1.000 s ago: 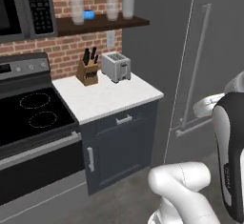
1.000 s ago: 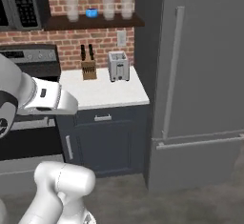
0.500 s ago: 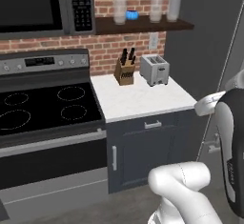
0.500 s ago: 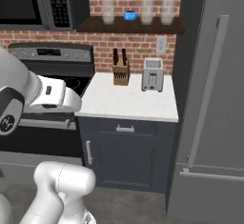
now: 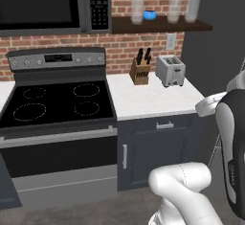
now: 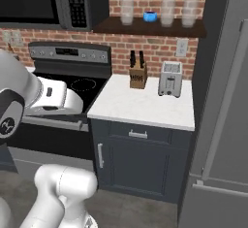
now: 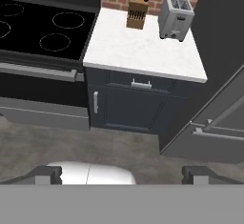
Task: Gather all objects into one cabinet and sort the glasses and bowls to opposite sides.
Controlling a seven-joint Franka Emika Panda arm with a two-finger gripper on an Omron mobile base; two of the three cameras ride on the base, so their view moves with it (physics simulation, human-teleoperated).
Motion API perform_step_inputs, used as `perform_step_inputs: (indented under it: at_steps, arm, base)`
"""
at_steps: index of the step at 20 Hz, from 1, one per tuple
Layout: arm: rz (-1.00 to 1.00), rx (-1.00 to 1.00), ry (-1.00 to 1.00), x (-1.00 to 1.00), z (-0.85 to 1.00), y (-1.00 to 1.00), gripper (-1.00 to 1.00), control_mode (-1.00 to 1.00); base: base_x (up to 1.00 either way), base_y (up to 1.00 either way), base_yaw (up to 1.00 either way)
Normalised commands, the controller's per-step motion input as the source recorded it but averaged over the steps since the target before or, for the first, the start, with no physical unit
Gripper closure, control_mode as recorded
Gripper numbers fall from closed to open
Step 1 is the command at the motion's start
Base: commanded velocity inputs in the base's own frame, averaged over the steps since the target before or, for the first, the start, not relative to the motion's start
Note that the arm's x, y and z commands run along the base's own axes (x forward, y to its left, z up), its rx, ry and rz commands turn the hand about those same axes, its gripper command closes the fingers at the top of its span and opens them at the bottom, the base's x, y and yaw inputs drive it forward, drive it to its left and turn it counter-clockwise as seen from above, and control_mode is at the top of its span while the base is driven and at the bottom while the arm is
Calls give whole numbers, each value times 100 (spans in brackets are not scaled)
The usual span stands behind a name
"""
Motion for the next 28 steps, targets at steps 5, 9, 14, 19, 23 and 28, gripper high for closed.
perform_step_inputs:
  at_steps: [5,9,14,19,23,28]
  arm:
    - [0,0,0,0,0,0,-100,100]
    - [0,0,0,0,0,0,-100,100]
    - [0,0,0,0,0,0,-100,100]
    - [0,0,0,0,0,0,-100,100]
    - [0,0,0,0,0,0,-100,100]
    - [0,0,0,0,0,0,-100,100]
  base:
    - [5,-12,1]
    - [51,-50,-1]
    - [65,-20,-5]
    - [43,0,0]
    - [1,-8,0]
    - [26,-30,0]
